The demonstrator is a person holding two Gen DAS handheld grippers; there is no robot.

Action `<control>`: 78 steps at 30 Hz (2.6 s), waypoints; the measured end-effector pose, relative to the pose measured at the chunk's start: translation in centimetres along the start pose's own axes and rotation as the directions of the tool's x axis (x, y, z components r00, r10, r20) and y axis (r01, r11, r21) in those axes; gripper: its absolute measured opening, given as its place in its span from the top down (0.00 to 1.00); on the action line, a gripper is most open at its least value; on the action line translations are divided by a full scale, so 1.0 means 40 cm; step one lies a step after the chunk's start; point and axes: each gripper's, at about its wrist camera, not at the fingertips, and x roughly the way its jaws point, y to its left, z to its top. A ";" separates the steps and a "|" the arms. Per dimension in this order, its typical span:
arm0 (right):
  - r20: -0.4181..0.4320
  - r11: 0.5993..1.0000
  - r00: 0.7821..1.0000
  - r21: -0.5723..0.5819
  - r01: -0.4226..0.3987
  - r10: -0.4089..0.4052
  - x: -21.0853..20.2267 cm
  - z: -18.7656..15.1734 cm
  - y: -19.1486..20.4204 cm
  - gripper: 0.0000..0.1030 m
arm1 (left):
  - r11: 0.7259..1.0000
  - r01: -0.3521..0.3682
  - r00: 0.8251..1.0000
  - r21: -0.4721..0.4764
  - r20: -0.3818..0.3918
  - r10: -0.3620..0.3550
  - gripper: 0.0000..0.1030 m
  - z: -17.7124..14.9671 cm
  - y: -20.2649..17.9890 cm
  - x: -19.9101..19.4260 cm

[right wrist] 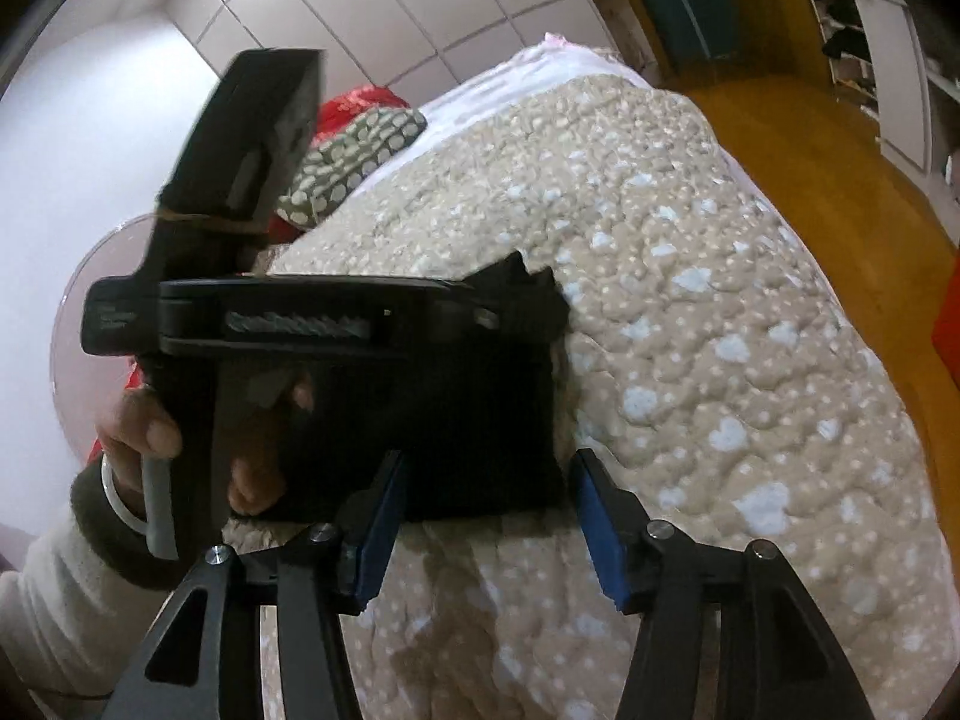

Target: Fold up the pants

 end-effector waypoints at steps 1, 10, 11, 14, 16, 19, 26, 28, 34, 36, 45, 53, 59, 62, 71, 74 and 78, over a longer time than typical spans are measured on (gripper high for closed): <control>0.002 1.000 1.000 0.010 -0.011 0.011 0.007 0.000 0.003 0.48 | 1.000 -0.006 1.000 0.010 -0.002 0.006 0.15 0.002 -0.004 0.006; 0.028 0.995 0.998 0.085 -0.061 0.059 0.041 0.036 0.014 0.85 | 0.993 0.110 0.993 -0.044 0.047 -0.108 0.83 0.011 0.033 -0.013; 0.034 0.996 0.997 0.064 -0.066 0.064 0.033 0.041 0.030 0.85 | 0.992 0.121 0.991 -0.047 0.059 -0.118 0.85 0.008 0.035 -0.028; 0.049 0.998 0.997 -0.009 -0.065 0.066 0.008 0.059 0.088 0.86 | 0.990 0.133 0.983 -0.036 0.132 -0.127 0.85 -0.003 0.036 -0.122; 0.065 0.994 0.994 -0.073 -0.082 0.087 -0.015 0.078 0.149 0.86 | 0.992 0.118 0.976 -0.032 0.187 -0.110 0.85 -0.018 0.044 -0.204; 0.072 0.978 0.987 -0.164 -0.128 0.141 -0.030 0.094 0.252 0.86 | 0.996 0.072 0.964 -0.059 0.260 -0.054 0.85 -0.062 0.087 -0.338; -0.041 0.926 0.965 -0.274 -0.260 0.259 0.111 0.060 0.467 0.86 | 0.955 -0.113 0.944 -0.275 0.269 0.190 0.86 -0.265 0.264 -0.485; -0.094 0.920 0.957 -0.263 -0.290 0.275 0.194 0.028 0.515 0.84 | 0.922 -0.154 0.941 -0.356 0.231 0.246 0.86 -0.325 0.324 -0.479; -0.281 0.882 0.899 -0.241 -0.406 0.337 0.331 -0.033 0.607 0.52 | 0.831 -0.165 0.937 -0.532 0.180 0.301 0.86 -0.462 0.435 -0.470; -0.295 0.849 0.882 -0.282 -0.447 0.367 0.282 -0.020 0.625 0.52 | 0.827 -0.143 0.936 -0.544 0.196 0.291 0.85 -0.479 0.437 -0.482; -0.062 0.925 0.998 -0.380 0.005 -0.031 0.179 0.076 0.487 0.63 | 0.820 -0.234 0.901 -0.522 0.201 0.386 0.71 -0.480 0.343 -0.491; -0.105 0.906 0.979 -0.408 0.115 -0.172 0.374 0.107 0.466 0.71 | 0.742 -0.296 0.876 -0.601 0.138 0.462 0.63 -0.511 0.382 -0.405; -0.138 0.902 0.977 -0.423 0.089 -0.162 0.313 0.114 0.482 0.72 | 0.741 -0.284 0.870 -0.609 0.160 0.466 0.62 -0.527 0.374 -0.411; -0.118 0.886 0.985 -0.460 0.061 -0.129 0.243 0.077 0.512 0.72 | 0.737 -0.292 0.863 -0.610 0.165 0.478 0.62 -0.530 0.367 -0.410; -0.224 0.937 0.974 -0.348 -0.042 -0.039 0.284 0.015 0.469 0.51 | 0.729 -0.278 0.856 -0.625 0.182 0.483 0.61 -0.539 0.354 -0.417; -0.227 0.934 0.972 -0.355 -0.033 -0.052 0.275 0.023 0.481 0.51 | 0.718 -0.278 0.851 -0.638 0.182 0.492 0.61 -0.549 0.351 -0.434; -0.154 0.922 0.987 -0.386 -0.019 -0.044 0.238 0.036 0.525 0.51 | 0.701 -0.301 0.830 -0.646 0.183 0.526 0.61 -0.567 0.340 -0.466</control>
